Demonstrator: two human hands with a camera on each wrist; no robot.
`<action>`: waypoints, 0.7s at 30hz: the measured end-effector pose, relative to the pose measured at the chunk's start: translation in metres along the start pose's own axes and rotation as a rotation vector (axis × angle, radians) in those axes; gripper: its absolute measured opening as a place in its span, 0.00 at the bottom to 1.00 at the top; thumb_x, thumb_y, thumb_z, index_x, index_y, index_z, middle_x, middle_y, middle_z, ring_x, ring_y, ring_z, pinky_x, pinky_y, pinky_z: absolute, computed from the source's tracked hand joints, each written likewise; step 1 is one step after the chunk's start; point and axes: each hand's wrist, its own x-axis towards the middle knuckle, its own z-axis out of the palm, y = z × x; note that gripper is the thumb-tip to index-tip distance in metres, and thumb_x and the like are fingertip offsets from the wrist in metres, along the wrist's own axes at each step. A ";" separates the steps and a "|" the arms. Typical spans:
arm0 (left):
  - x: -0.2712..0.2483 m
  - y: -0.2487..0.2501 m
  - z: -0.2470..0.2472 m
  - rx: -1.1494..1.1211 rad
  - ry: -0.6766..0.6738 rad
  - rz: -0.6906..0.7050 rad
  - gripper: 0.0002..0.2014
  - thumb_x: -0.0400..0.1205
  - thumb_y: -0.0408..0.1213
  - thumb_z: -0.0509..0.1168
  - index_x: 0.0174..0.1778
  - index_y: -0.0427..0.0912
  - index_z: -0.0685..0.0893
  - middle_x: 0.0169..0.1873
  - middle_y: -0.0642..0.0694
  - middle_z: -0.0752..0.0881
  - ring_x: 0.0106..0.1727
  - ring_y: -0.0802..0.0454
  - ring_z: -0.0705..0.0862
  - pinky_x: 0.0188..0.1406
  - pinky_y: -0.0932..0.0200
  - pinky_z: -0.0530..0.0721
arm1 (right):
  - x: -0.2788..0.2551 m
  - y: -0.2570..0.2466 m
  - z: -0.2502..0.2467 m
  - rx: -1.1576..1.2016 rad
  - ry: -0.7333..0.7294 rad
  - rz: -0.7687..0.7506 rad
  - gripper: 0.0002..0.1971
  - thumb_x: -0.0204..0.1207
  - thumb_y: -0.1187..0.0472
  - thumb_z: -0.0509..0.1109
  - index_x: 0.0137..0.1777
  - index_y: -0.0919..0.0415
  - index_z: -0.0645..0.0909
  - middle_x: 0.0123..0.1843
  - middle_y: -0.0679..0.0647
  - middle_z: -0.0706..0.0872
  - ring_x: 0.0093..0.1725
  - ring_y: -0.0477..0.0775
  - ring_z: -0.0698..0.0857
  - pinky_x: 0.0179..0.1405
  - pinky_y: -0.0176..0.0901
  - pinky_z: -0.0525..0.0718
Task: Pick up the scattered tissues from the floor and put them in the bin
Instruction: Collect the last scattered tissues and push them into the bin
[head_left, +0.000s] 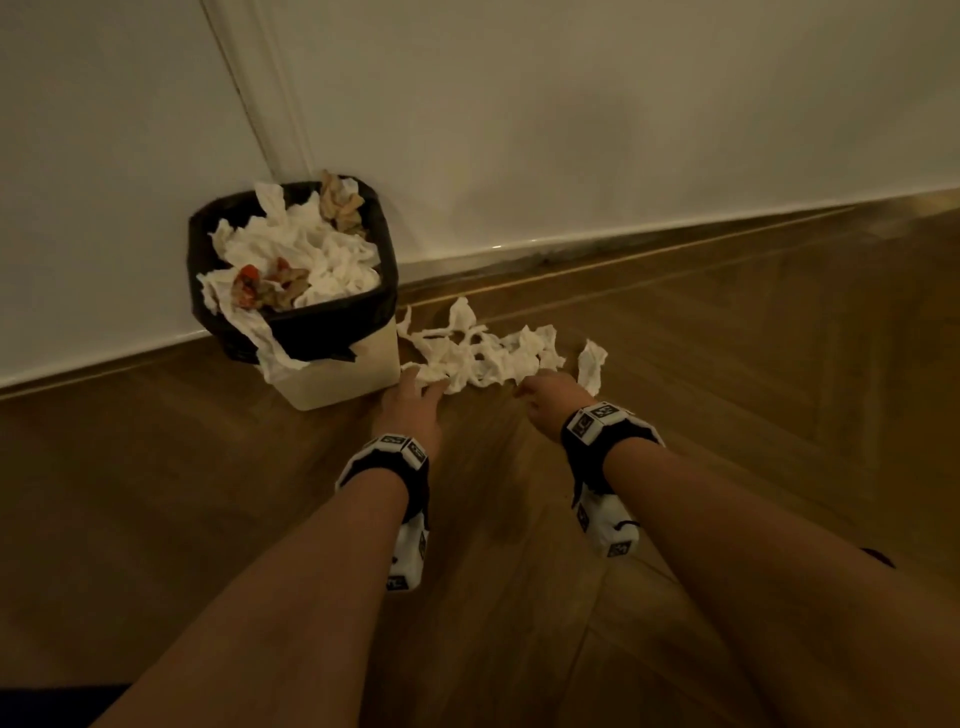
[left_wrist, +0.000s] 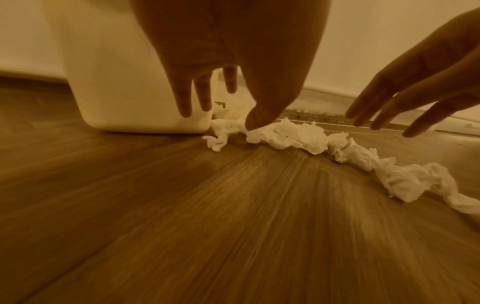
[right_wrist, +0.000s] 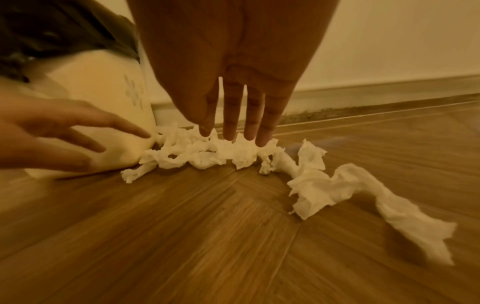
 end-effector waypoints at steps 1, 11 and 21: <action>0.005 0.002 0.003 0.008 0.001 0.002 0.30 0.82 0.35 0.61 0.78 0.62 0.62 0.81 0.48 0.49 0.80 0.37 0.56 0.72 0.42 0.70 | 0.005 -0.001 0.004 -0.014 -0.016 0.002 0.19 0.81 0.66 0.56 0.70 0.53 0.75 0.70 0.58 0.75 0.69 0.64 0.72 0.68 0.55 0.74; 0.024 0.009 0.035 -0.047 -0.132 -0.140 0.27 0.86 0.45 0.53 0.81 0.62 0.54 0.83 0.45 0.43 0.81 0.37 0.50 0.76 0.39 0.63 | 0.023 0.012 0.022 -0.013 -0.007 0.016 0.19 0.83 0.63 0.55 0.70 0.57 0.77 0.70 0.58 0.74 0.70 0.61 0.71 0.68 0.53 0.75; 0.010 0.001 0.048 -0.350 0.062 -0.285 0.18 0.84 0.47 0.59 0.55 0.37 0.86 0.57 0.38 0.84 0.55 0.42 0.83 0.50 0.53 0.81 | 0.025 0.001 0.018 0.015 0.127 0.038 0.16 0.83 0.61 0.56 0.64 0.62 0.80 0.62 0.61 0.80 0.63 0.62 0.78 0.63 0.54 0.77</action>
